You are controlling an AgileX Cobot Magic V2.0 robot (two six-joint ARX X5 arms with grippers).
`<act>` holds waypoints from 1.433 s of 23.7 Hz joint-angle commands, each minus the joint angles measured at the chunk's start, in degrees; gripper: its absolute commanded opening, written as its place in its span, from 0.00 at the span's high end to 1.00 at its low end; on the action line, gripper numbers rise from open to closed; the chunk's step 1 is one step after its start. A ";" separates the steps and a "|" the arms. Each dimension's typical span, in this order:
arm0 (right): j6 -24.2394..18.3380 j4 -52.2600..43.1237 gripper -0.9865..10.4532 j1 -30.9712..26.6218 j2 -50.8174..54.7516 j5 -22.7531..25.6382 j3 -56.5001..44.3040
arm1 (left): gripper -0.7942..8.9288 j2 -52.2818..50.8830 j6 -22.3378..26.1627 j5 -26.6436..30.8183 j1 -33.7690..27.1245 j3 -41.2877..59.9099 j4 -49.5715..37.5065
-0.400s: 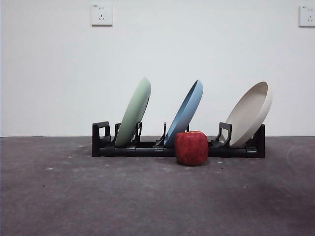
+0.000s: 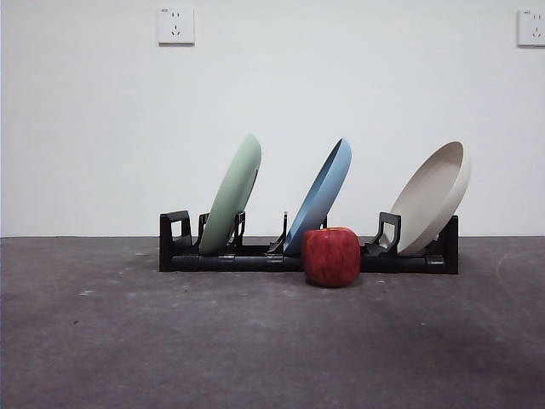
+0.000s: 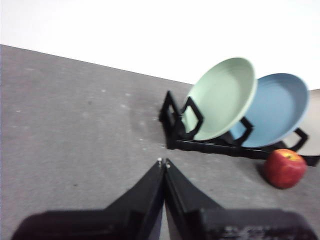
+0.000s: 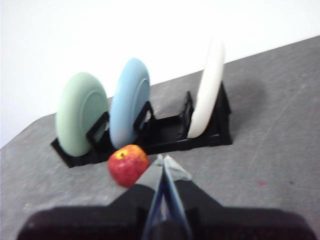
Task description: Take the green plate from the plate rack,put the plate on the table,take the apple from the table,put the apple in the plate
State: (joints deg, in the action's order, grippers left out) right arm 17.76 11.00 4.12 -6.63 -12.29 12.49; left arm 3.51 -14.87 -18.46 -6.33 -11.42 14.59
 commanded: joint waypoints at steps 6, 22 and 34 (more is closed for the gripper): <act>-5.44 11.58 0.92 0.13 -10.82 -7.32 13.31 | 0.93 7.69 0.15 -8.87 -0.13 -8.94 4.79; -25.62 46.66 0.92 0.57 -28.52 -17.84 37.92 | 0.93 21.57 13.99 -30.05 0.07 -25.81 24.13; -24.79 51.58 0.41 1.03 -29.75 -17.62 39.23 | 0.33 22.01 17.88 -30.34 1.84 -27.52 32.17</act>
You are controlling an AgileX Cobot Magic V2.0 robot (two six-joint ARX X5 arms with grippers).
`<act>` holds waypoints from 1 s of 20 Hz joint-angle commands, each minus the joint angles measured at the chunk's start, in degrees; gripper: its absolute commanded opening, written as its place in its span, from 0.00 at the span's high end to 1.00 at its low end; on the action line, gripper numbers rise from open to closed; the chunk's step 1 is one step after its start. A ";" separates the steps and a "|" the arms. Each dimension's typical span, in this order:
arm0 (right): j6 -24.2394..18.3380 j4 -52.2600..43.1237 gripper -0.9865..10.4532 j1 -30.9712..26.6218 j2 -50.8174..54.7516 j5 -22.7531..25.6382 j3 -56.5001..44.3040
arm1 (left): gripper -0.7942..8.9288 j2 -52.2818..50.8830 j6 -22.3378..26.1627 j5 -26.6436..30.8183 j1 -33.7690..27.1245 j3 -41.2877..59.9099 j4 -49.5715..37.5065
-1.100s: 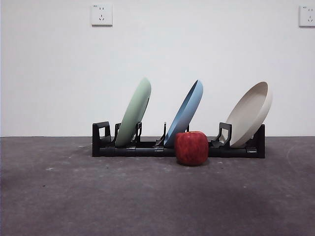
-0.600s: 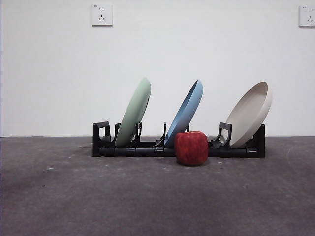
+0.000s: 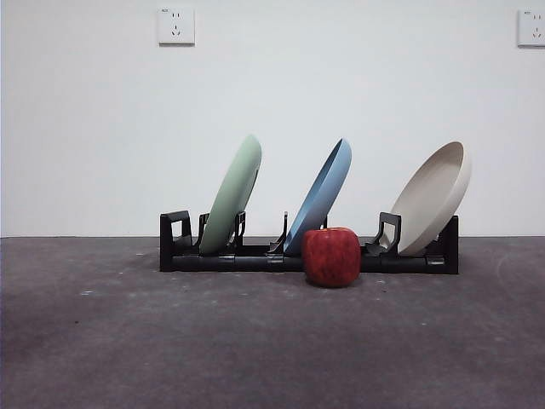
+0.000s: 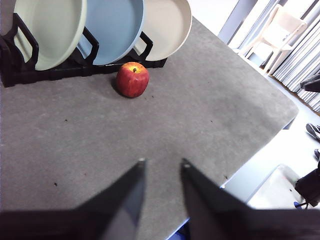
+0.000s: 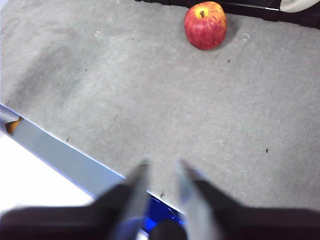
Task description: Take the green plate from the plate rack,put the plate on the table,take the apple from the table,put the apple in the plate
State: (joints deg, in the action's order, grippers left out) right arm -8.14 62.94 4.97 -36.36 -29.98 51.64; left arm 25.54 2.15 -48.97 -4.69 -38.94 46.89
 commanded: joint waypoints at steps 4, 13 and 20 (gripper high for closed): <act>1.25 -0.35 0.31 0.20 -0.02 0.04 0.09 | 0.34 -0.02 0.52 0.70 0.20 0.00 -0.04; 2.32 -0.72 0.31 0.20 -0.02 0.00 0.09 | 0.34 5.09 -5.01 1.16 0.31 -0.83 -12.07; 2.32 -0.81 0.31 0.20 -1.25 0.00 0.09 | 0.34 23.80 -6.88 7.45 7.43 -9.51 -24.65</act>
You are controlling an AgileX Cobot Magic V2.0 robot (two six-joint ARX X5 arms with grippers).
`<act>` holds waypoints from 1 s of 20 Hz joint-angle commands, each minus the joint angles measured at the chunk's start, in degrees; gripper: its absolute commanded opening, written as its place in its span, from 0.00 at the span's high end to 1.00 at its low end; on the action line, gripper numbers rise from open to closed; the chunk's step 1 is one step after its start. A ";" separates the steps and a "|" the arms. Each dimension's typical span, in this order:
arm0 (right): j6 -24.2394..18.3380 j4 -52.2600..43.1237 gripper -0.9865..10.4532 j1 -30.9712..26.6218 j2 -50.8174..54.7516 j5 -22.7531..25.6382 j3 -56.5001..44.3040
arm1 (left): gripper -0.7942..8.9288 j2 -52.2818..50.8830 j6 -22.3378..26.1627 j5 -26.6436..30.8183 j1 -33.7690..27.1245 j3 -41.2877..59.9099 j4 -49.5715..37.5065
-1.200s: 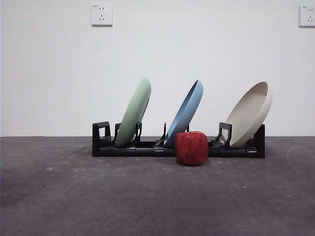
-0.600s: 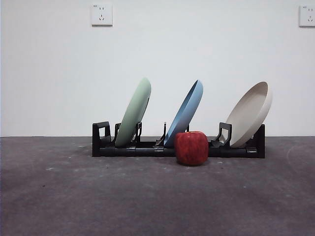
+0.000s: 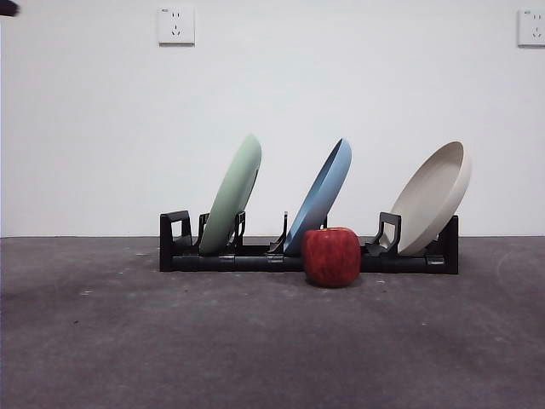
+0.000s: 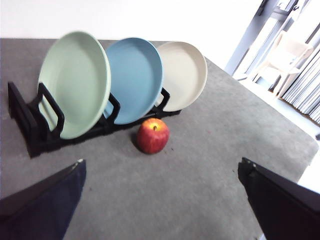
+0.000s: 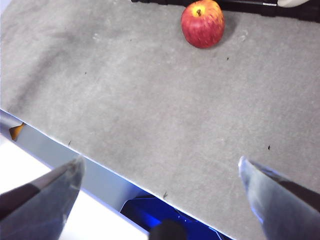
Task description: Take the green plate from the plate rack,put the plate on the table,take the apple from the table,put the apple in the plate
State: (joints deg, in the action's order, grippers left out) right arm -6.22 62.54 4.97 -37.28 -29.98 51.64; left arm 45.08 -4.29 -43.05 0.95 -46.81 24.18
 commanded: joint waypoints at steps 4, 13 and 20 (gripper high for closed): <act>0.37 -0.52 0.31 0.20 -1.09 0.02 0.09 | 0.34 18.23 -0.20 7.76 7.91 -10.21 -6.93; 0.37 -0.63 0.31 0.20 -2.34 0.07 0.09 | 0.34 48.33 1.20 17.55 16.33 -34.67 -9.99; 0.39 -0.66 0.31 0.20 -2.84 0.09 0.09 | 0.34 63.65 1.07 19.37 18.32 -46.40 -10.12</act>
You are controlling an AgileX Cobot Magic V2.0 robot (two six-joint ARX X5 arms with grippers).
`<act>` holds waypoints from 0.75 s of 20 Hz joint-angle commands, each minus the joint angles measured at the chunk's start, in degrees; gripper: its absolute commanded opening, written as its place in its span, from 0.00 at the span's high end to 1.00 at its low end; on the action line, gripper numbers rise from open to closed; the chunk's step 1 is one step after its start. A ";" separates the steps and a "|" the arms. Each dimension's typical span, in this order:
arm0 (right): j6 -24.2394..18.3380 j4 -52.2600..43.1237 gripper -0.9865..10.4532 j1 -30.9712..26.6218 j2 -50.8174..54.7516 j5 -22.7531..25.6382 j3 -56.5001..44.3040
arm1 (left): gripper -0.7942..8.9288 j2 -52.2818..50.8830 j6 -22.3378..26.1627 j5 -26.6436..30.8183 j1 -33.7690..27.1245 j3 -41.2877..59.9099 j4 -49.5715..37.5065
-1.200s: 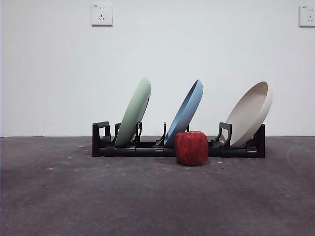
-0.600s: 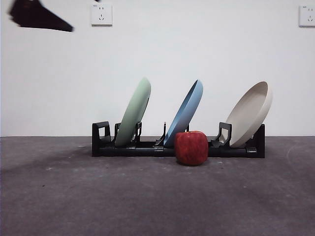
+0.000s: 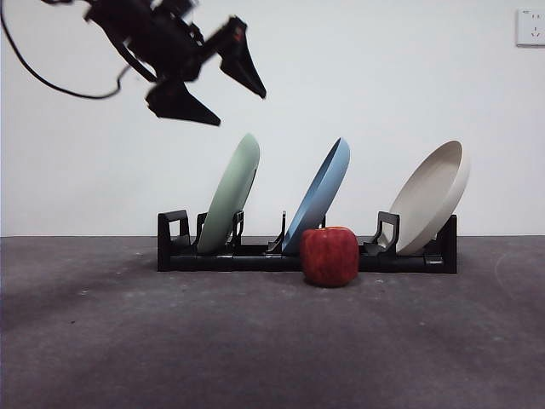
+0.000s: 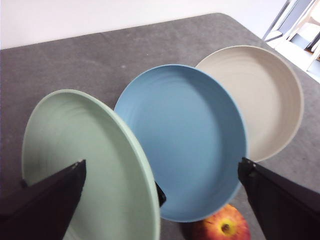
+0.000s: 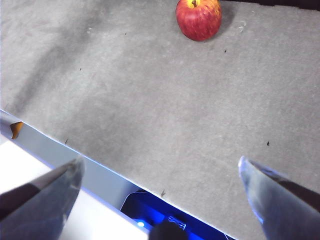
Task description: Take the green plate from the plate rack,put the plate on the table,take the apple from the table,put the apple in the plate
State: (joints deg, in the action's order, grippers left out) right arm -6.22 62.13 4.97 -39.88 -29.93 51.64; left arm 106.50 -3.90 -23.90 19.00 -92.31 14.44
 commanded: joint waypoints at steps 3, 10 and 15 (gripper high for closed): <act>0.39 -0.28 0.31 0.20 -0.26 0.04 0.09 | 0.34 5.25 0.61 1.49 0.70 -1.60 -0.26; 0.37 -0.35 0.31 0.20 -0.63 0.04 0.09 | 0.54 7.23 1.11 4.70 3.19 -1.60 2.47; 0.39 -0.33 0.31 0.20 -0.63 0.02 0.09 | 0.82 7.23 0.87 4.04 3.50 -1.60 3.37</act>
State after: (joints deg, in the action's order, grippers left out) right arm -6.22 62.08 4.97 -40.53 -29.93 51.64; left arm 112.73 -3.49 -19.66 22.52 -93.86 17.80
